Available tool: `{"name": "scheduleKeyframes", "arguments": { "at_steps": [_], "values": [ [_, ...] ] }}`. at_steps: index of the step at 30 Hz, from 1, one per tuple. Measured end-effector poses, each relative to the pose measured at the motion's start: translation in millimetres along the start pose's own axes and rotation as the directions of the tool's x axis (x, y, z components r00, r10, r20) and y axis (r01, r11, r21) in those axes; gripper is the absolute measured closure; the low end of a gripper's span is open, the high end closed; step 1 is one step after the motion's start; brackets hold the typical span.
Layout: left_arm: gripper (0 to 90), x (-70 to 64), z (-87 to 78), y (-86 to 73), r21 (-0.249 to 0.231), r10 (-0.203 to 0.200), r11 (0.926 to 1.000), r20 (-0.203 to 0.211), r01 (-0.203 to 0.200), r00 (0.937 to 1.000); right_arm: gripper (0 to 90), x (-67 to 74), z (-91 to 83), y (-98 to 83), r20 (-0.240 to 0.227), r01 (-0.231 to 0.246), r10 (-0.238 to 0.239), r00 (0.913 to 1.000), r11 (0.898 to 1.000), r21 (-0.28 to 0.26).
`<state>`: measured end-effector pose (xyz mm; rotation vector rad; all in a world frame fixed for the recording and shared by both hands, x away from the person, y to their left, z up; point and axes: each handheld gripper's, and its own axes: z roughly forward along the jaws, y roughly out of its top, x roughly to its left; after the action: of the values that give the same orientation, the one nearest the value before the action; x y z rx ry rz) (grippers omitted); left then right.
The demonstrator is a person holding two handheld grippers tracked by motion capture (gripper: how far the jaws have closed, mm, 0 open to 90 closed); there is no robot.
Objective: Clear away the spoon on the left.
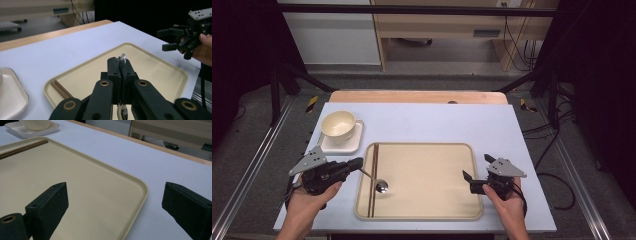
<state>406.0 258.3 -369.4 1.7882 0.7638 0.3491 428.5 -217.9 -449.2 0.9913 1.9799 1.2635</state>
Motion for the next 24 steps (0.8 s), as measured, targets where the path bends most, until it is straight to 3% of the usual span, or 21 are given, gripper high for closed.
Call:
{"name": "scheduleKeyframes", "arguments": {
  "at_steps": [10,19,24],
  "values": [
    [86.9,-0.3,6.5,-3.7,0.095,-0.004,0.9954,0.039,0.000,0.9992,7.3,2.1,1.5,-0.2,-0.007,-0.002,0.002,1.0000,1.000,0.010],
    [86.7,6.3,28.0,-1.4,0.080,-0.020,0.9966,0.049,0.016,0.9986,7.3,3.5,2.8,-0.9,-0.014,-0.005,0.006,0.9999,1.000,0.015],
    [88.3,6.9,46.5,2.1,0.092,-0.035,0.9954,0.085,0.027,0.9957,7.3,4.6,3.8,-1.3,-0.020,-0.008,0.008,0.9998,1.000,0.022]
  ]
}}
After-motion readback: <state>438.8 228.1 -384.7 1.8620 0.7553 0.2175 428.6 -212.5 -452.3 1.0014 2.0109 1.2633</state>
